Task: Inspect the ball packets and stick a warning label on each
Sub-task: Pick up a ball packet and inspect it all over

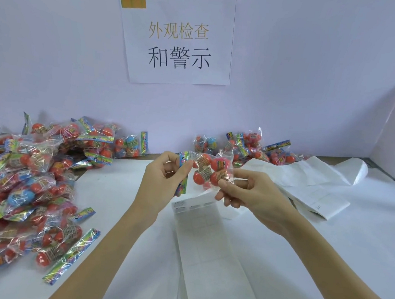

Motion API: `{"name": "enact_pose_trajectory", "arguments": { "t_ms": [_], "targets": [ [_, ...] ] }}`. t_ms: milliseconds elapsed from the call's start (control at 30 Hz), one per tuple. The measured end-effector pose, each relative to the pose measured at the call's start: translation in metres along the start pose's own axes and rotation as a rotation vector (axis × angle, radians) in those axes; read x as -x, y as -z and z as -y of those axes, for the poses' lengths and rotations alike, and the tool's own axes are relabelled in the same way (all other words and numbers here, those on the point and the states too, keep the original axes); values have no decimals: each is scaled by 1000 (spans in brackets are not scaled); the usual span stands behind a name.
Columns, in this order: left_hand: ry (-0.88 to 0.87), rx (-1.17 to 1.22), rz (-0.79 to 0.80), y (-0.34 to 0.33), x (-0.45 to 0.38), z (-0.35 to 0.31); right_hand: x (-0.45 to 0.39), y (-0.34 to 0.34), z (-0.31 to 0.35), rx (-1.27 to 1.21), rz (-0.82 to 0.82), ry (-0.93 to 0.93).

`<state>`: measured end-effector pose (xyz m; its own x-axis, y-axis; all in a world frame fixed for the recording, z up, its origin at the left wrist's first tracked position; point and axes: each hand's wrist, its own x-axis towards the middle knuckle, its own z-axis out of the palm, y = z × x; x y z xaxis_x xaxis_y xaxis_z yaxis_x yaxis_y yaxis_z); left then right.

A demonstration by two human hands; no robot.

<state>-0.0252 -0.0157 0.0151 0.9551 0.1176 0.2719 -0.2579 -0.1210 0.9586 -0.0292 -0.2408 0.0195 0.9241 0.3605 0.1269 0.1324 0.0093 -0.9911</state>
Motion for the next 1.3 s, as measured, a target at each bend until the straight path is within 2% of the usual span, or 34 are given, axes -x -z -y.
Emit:
{"name": "enact_pose_trajectory", "arguments": {
  "t_ms": [167,300,433,633,700,800,867,933,967,1033,1100,1133,1200,1300],
  "targets": [
    [-68,3,-33,2,-2,-3,3,-1,6,-11,64,17],
    [-37,19,66,2,0,-3,4,-4,5,7,192,-11],
    [-46,17,130,2,2,-2,2,-3,5,-2,103,-44],
    [-14,54,37,-2,4,-6,0,1,3,-21,55,-57],
    [32,98,27,-3,5,-8,-1,-3,0,-93,24,-45],
    [95,157,105,-1,5,-9,-2,-11,-2,-269,24,-47],
    [50,208,123,-2,6,-8,-2,-16,-3,-302,51,-29],
    [-8,337,55,1,3,-6,-1,-22,-4,-281,12,5],
    [-43,373,19,4,0,-5,-1,-24,-7,-199,-35,41],
    [-131,294,-46,12,-5,-3,1,-26,-12,192,-112,170],
    [-177,144,-95,17,-7,-1,3,-28,-18,614,-43,276],
    [-166,99,-106,18,-7,0,3,-30,-21,749,14,300],
    [-109,20,-115,17,-8,4,2,-33,-30,966,57,367],
    [0,-121,-102,16,-10,7,-4,-35,-38,1153,-79,455]
  ]
}}
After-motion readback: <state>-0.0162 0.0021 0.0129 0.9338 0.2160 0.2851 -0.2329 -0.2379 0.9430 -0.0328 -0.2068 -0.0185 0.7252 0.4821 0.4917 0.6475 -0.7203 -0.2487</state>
